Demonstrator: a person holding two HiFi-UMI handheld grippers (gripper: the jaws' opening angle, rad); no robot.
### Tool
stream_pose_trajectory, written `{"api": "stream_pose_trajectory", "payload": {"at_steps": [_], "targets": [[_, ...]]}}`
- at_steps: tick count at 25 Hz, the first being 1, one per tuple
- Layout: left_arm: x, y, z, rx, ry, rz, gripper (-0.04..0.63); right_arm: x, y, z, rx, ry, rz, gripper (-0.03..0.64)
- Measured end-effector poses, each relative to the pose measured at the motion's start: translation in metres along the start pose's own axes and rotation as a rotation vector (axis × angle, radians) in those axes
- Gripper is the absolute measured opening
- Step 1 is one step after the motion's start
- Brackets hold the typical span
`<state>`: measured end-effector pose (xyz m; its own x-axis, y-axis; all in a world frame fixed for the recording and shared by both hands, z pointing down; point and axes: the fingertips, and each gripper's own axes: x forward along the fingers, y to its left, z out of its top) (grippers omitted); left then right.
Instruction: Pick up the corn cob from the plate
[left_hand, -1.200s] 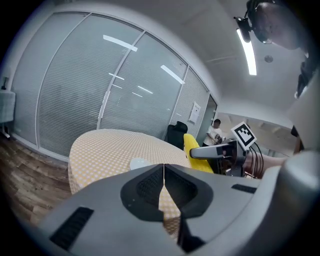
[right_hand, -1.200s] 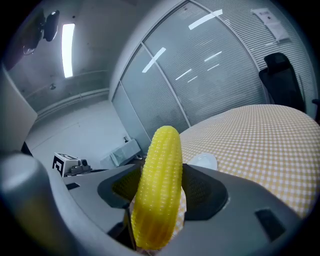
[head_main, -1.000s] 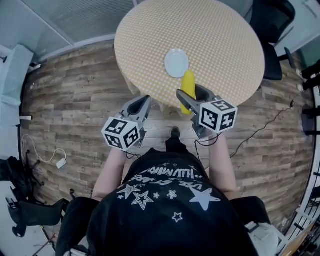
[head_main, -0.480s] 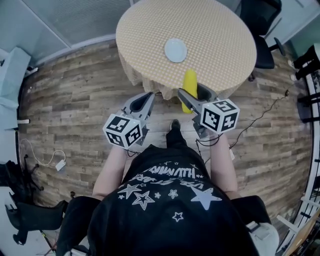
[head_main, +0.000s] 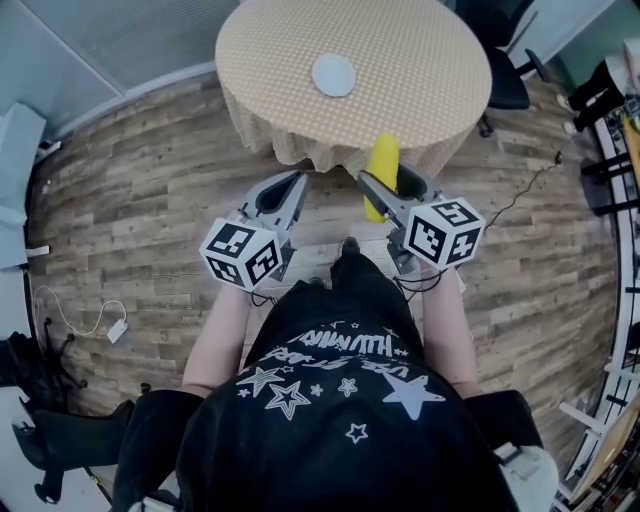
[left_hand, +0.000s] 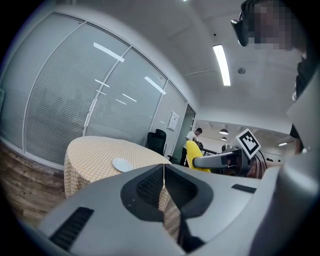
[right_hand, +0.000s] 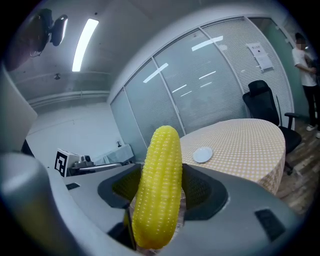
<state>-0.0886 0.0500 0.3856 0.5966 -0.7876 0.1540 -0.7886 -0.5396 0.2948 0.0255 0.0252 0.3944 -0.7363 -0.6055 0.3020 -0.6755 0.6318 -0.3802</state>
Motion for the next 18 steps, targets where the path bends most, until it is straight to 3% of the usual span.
{"api": "stream_pose_trajectory", "payload": {"at_steps": [11, 18], "targets": [[-0.003, -0.029, -0.003, 0.02, -0.006, 0.048, 0.011, -0.019, 0.001, 0.007, -0.03, -0.011, 0.066, 0.267], [0.011, -0.075, -0.008, 0.019, -0.027, 0.09, 0.011, -0.066, -0.017, 0.005, -0.016, -0.031, 0.099, 0.267]]}}
